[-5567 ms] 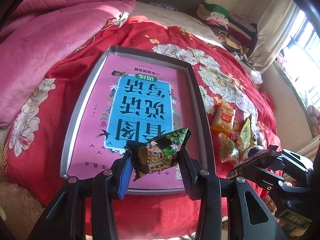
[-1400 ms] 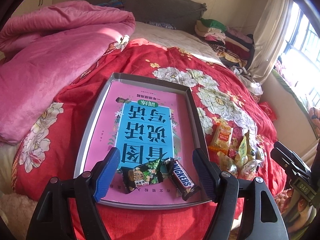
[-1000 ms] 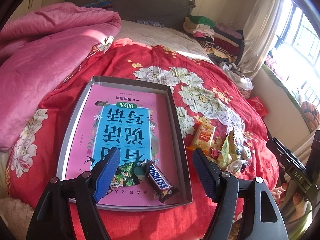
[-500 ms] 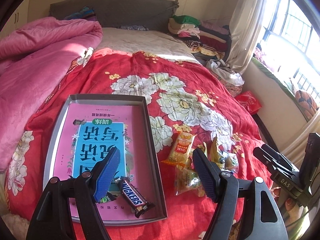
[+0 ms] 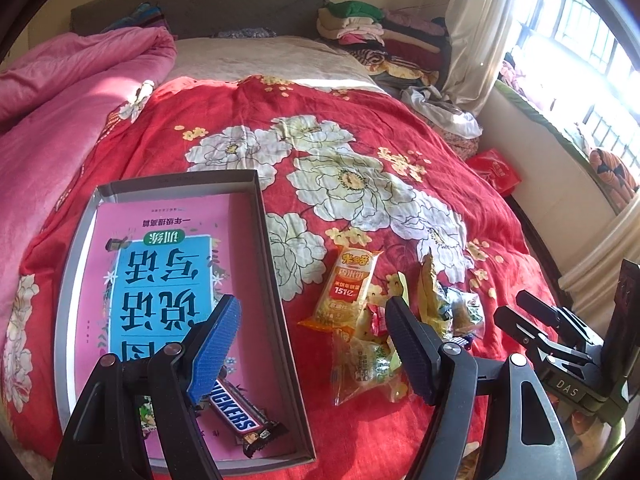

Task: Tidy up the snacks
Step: 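Grasp the yellow rice-cracker bag with the left gripper while the right grasps the round cookie packet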

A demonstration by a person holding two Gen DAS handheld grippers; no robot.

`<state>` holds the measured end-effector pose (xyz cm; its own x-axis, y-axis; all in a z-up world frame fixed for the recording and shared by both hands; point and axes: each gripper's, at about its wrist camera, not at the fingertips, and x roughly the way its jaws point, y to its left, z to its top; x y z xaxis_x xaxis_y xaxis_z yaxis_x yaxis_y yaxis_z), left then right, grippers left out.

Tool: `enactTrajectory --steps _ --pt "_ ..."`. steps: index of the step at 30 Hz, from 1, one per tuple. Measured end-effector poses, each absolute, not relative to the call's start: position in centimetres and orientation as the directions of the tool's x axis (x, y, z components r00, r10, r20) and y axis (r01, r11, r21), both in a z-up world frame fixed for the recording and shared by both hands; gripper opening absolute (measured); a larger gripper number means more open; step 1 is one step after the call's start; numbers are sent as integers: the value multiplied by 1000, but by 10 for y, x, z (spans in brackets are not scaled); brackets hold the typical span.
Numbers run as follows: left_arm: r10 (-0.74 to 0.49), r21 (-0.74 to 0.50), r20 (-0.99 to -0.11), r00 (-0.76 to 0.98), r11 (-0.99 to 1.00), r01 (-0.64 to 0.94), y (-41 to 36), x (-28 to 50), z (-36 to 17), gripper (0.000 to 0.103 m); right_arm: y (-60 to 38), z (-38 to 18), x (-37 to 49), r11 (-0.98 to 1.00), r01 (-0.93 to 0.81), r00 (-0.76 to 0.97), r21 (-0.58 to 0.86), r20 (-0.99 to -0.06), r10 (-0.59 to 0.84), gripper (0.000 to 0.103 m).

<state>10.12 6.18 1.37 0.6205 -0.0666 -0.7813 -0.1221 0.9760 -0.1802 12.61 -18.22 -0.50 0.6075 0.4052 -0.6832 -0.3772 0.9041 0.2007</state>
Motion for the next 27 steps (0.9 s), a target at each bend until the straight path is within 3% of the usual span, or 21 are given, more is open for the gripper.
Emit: enactTrajectory --steps 22,27 --pt "-43 -96 -864 502 992 -80 49 158 -24 76 -170 -36 145 897 -384 521 217 -752 405 69" --pt "-60 -101 -870 490 993 -58 44 166 -28 76 -170 -42 148 899 -377 509 220 -762 400 64"
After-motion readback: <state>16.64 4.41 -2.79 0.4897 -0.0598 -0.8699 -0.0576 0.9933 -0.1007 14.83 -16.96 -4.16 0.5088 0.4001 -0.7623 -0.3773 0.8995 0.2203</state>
